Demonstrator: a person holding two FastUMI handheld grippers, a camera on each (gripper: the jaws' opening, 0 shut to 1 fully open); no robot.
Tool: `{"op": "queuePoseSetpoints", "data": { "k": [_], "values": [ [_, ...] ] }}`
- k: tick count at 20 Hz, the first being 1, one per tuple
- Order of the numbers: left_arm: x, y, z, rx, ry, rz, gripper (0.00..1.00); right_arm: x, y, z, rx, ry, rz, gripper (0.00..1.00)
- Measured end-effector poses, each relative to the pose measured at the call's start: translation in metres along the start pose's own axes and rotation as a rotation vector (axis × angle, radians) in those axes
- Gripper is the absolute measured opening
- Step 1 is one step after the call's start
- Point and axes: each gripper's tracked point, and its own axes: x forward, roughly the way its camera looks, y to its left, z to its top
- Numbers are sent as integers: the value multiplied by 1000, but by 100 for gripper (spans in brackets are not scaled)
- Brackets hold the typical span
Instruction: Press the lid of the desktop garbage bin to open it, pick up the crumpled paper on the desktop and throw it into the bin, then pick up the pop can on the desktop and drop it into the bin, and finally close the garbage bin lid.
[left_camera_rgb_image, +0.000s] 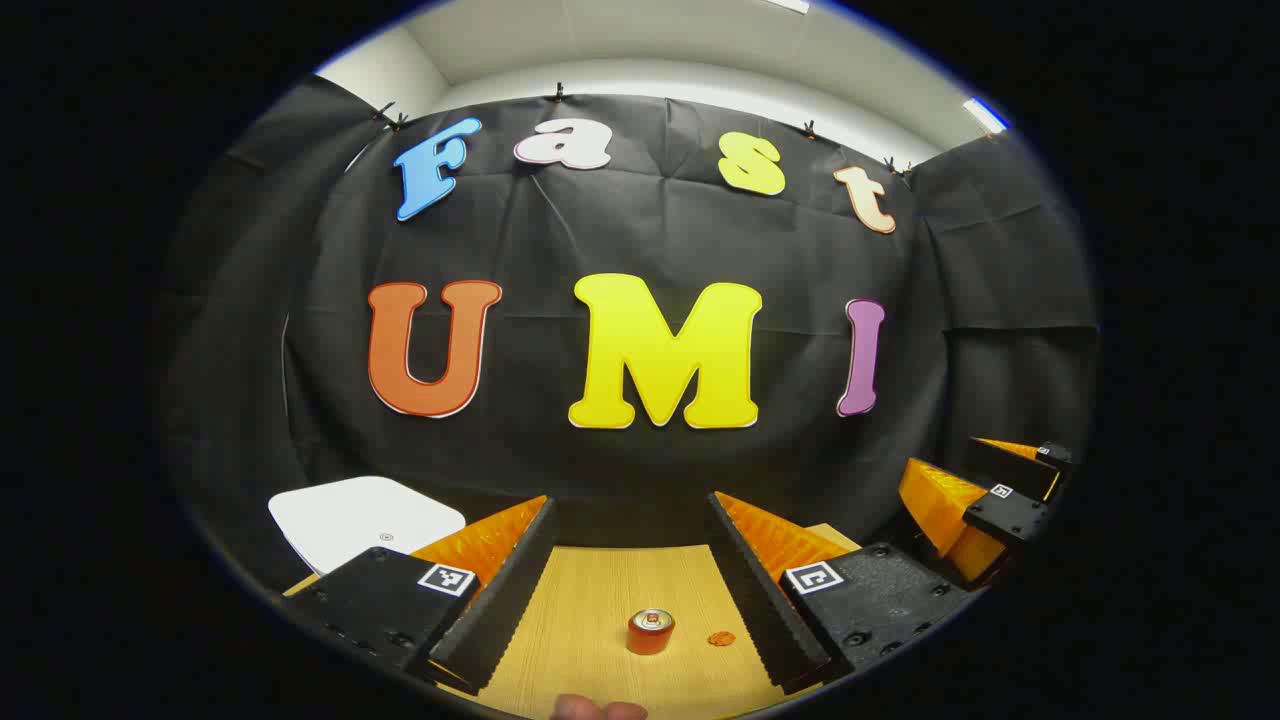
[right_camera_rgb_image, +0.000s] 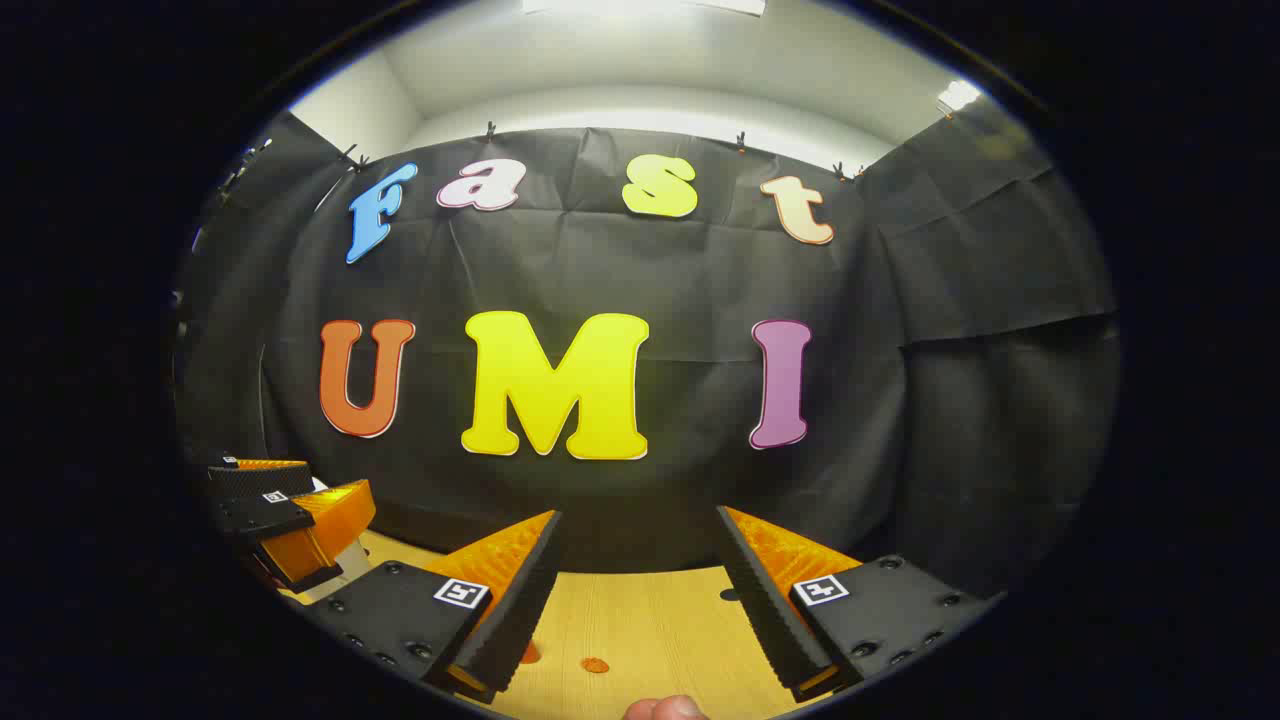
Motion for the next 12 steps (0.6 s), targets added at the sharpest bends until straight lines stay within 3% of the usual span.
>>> {"op": "queuePoseSetpoints", "data": {
  "k": [12],
  "values": [
    [7, 6, -3, 12, 6, 14, 96, 10, 4, -6, 10, 11, 5, 94]
  ]
}}
